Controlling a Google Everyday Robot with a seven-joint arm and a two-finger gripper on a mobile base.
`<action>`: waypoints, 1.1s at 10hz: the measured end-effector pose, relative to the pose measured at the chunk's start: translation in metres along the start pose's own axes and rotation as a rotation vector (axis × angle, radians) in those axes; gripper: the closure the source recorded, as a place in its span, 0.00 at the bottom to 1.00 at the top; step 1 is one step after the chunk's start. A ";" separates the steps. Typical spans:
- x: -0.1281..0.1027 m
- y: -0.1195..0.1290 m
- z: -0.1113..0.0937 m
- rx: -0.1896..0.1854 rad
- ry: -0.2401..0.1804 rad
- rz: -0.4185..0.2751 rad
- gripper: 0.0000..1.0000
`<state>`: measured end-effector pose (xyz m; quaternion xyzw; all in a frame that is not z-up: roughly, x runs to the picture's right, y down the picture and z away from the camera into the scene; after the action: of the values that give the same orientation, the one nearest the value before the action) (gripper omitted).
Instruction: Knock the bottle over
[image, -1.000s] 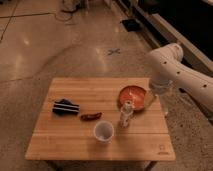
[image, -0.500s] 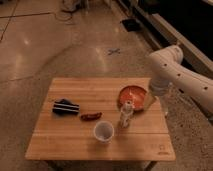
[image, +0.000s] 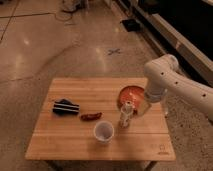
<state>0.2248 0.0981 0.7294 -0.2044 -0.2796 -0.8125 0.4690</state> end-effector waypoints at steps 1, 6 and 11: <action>0.003 -0.003 0.003 0.004 0.003 -0.003 0.20; 0.027 -0.022 0.007 0.022 0.041 -0.022 0.20; 0.063 -0.048 0.003 -0.007 0.089 -0.108 0.20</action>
<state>0.1529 0.0785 0.7561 -0.1542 -0.2665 -0.8459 0.4355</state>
